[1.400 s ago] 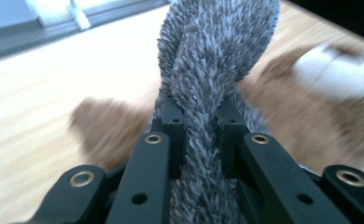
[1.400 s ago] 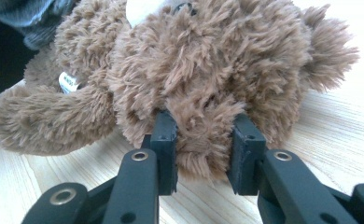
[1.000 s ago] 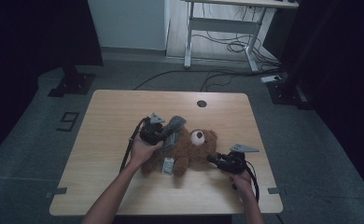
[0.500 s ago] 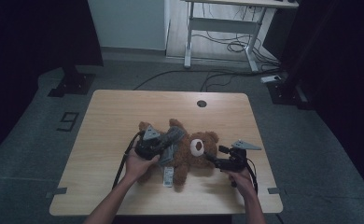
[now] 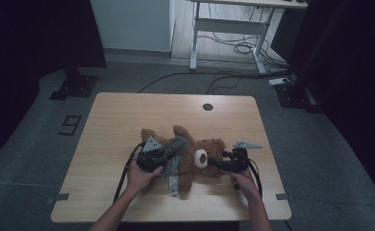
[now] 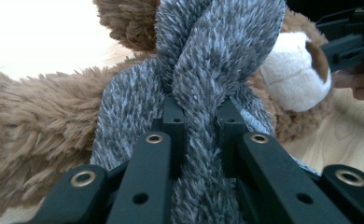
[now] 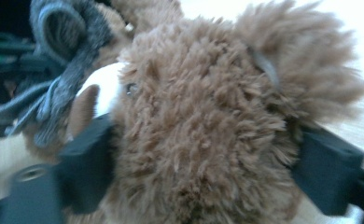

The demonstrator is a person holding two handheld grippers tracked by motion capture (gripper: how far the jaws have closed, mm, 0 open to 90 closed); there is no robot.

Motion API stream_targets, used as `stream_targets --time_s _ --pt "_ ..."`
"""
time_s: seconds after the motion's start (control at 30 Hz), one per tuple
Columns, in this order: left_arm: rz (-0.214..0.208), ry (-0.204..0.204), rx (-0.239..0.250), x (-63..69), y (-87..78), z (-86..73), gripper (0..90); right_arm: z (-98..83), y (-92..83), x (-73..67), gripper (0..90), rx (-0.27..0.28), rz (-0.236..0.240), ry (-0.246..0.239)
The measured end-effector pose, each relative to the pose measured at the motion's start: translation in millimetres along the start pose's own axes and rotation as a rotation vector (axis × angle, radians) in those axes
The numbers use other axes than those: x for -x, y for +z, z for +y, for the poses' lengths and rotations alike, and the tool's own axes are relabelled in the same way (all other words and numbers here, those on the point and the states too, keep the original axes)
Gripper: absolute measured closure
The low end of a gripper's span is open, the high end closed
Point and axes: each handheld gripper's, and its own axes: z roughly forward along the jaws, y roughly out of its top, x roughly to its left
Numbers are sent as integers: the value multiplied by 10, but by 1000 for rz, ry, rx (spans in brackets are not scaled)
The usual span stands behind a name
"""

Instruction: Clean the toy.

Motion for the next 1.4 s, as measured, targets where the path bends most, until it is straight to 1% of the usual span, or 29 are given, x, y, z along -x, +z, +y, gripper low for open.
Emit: stream_targets --time_s 0.03,0.13,0.17,0.2,0.27,0.33,0.4,0.5,0.53,0.6,0.63,0.67,0.73,0.77,0.83,0.87,0.93,1.07,1.13,1.2,1.27,1.3,1.4 --pt "-1 -2 1 9 -8 4 783 -11 -11 -9 256 -6 0 -12" --pt "-2 -6 3 33 -33 50 780 -25 -53 -33 391 -19 -4 -7" --pt "-3 -10 5 40 -37 78 779 -35 -61 -43 432 -15 -8 -17" --pt "-5 -8 4 51 -37 112 779 -56 -68 -62 464 -7 -10 -29" --pt "-22 -10 13 87 -19 198 778 -93 -82 -80 507 8 -16 -50" --pt "-35 2 16 170 30 305 778 -111 -104 -92 538 14 -22 -66" --pt "-49 21 14 287 119 424 776 -122 -112 -117 557 23 -34 -86" --pt "-63 50 -3 462 308 603 773 -123 -110 -149 568 33 -53 -104" --pt "-68 55 -9 507 379 659 773 -125 -110 -153 570 34 -55 -104" --pt "-96 41 -18 588 513 761 773 -125 -114 -156 571 31 -59 -112" --pt "-98 45 -21 632 579 804 773 -127 -113 -166 571 33 -62 -116" --pt "-89 57 -26 671 647 837 773 -128 -113 -175 572 34 -66 -129" --pt "-77 65 -59 729 808 850 774 -130 -115 -189 572 32 -76 -149" --pt "-66 72 -67 736 848 837 774 -132 -116 -193 573 30 -84 -150" --pt "-65 57 -61 719 888 796 775 -139 -114 -183 576 28 -98 -144" --pt "-61 56 -57 705 878 778 775 -145 -112 -176 577 31 -97 -137" --pt "-36 68 -58 670 839 746 776 -146 -110 -179 580 32 -101 -131" --pt "18 69 -68 534 685 659 776 -127 -104 -186 602 28 -117 -104" --pt "36 64 -73 447 607 594 776 -124 -107 -174 608 31 -119 -91" --pt "26 41 -59 341 501 505 775 -121 -108 -161 610 32 -114 -80" --pt "14 20 -33 257 368 432 775 -120 -110 -158 610 32 -109 -84" --pt "14 17 -21 222 281 397 775 -120 -111 -159 610 33 -107 -85" --pt "28 14 4 156 111 331 774 -122 -113 -147 610 34 -101 -80"
